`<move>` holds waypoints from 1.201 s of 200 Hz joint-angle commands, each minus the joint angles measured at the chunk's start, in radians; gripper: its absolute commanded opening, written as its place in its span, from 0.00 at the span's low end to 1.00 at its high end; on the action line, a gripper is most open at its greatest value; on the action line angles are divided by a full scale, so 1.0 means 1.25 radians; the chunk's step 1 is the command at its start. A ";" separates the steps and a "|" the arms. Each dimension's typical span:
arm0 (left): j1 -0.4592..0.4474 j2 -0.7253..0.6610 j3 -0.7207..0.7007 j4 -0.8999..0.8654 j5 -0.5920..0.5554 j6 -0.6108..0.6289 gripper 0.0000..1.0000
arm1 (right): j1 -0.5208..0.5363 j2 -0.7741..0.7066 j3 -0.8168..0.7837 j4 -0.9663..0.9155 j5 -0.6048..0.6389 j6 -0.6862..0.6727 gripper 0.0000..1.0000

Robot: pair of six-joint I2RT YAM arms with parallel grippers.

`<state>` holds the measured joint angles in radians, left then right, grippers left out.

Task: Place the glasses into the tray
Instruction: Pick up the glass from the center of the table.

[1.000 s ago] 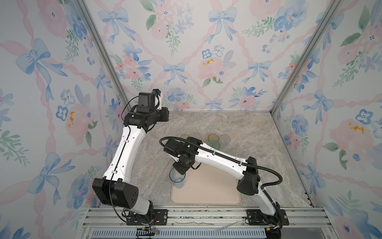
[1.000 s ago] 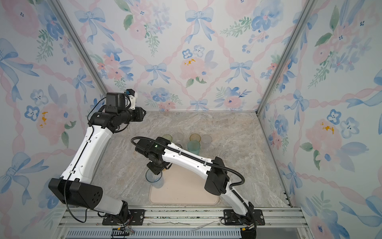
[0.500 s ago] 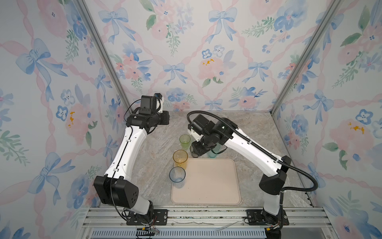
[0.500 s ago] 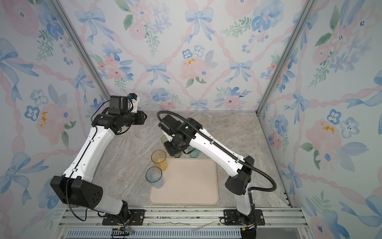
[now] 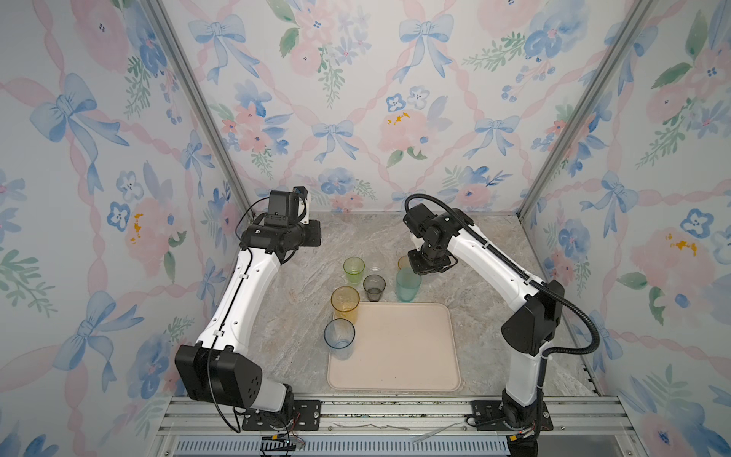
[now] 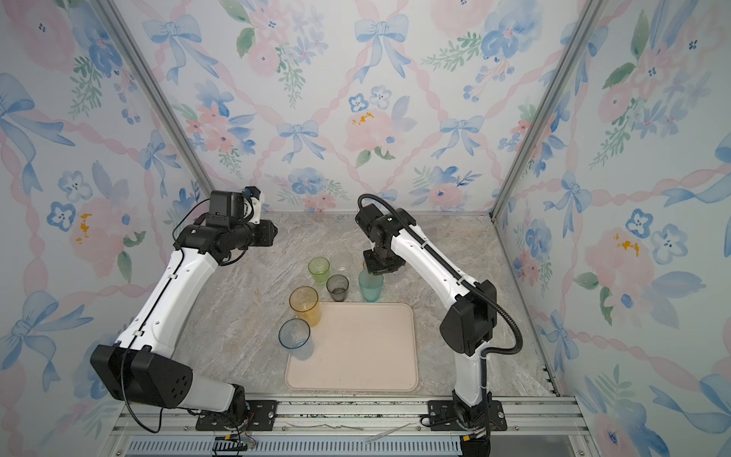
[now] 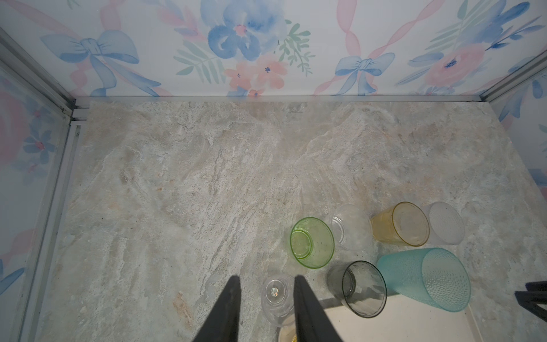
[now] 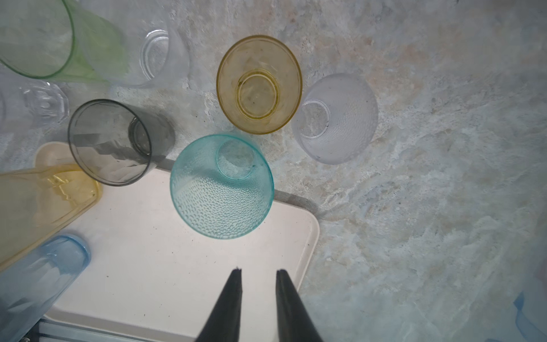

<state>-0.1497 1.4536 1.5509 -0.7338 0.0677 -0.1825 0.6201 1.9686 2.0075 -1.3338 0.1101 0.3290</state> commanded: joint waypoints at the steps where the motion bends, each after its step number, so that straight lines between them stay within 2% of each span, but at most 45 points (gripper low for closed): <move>1: 0.004 -0.015 -0.008 -0.004 -0.013 0.010 0.34 | -0.018 0.029 -0.012 -0.004 -0.006 -0.016 0.26; 173: 0.006 0.034 0.031 -0.003 -0.016 0.013 0.33 | -0.058 0.082 -0.079 0.084 -0.078 -0.016 0.26; 240: 0.015 0.048 0.042 -0.003 -0.011 0.024 0.33 | -0.063 0.119 -0.068 0.095 -0.088 -0.007 0.22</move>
<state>-0.1432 1.5002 1.5806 -0.7326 0.0566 -0.1757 0.5522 2.0953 1.9217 -1.2171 0.0105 0.3077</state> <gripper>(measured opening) 0.333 0.233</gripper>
